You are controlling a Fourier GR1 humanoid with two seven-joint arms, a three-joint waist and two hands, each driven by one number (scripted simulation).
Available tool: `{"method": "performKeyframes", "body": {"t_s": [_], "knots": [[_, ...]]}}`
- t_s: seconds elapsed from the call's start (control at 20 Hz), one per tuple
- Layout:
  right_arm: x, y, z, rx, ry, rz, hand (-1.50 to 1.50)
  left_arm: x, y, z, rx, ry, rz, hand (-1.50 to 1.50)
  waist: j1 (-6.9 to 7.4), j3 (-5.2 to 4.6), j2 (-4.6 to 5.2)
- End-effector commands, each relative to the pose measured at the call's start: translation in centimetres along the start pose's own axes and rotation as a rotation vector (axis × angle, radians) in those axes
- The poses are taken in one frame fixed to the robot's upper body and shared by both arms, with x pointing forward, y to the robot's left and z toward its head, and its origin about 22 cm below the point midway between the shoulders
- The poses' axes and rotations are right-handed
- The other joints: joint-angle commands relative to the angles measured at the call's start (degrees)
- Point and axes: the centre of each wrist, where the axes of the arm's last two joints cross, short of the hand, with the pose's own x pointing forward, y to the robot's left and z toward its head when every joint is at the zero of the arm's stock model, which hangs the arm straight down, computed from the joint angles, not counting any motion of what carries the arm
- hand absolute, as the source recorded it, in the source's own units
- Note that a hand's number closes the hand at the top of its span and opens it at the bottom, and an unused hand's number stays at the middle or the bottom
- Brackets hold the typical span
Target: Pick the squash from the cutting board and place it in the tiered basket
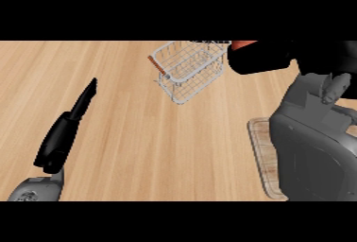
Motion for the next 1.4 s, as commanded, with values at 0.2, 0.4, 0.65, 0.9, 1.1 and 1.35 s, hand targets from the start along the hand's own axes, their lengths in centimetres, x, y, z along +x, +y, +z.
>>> {"method": "performKeyframes", "body": {"t_s": [0.2,0.4,0.65,0.9,1.1,1.35], "knots": [[5.5,2.8,-4.5,0.103,0.174,-0.042,1.50,-0.3,-0.4,-0.1,-0.003,-0.018,-0.012,0.00,0.68,0.04,0.38],[6.3,5.4,-7.2,0.127,0.167,-0.067,1.50,0.5,0.1,-1.2,-0.007,-0.019,-0.018,0.00,1.26,0.04,0.91],[5.7,10.7,-8.1,0.138,0.213,-0.063,1.50,1.0,-1.7,-0.6,-0.023,-0.040,0.000,0.00,2.24,0.04,1.00],[3.7,12.1,-10.0,0.135,0.230,-0.291,-1.50,0.7,-0.5,-0.4,-0.032,-0.037,0.006,0.00,2.47,0.12,1.21],[3.3,13.9,-10.3,0.123,0.185,-0.383,-1.50,-0.7,-1.9,-0.4,-0.044,-0.051,-0.004,0.00,2.97,0.07,1.78],[2.9,13.7,-10.8,-0.077,0.112,-0.543,-1.50,-0.2,-1.2,-0.2,-0.045,-0.044,0.018,0.00,3.03,0.11,1.67]]}}
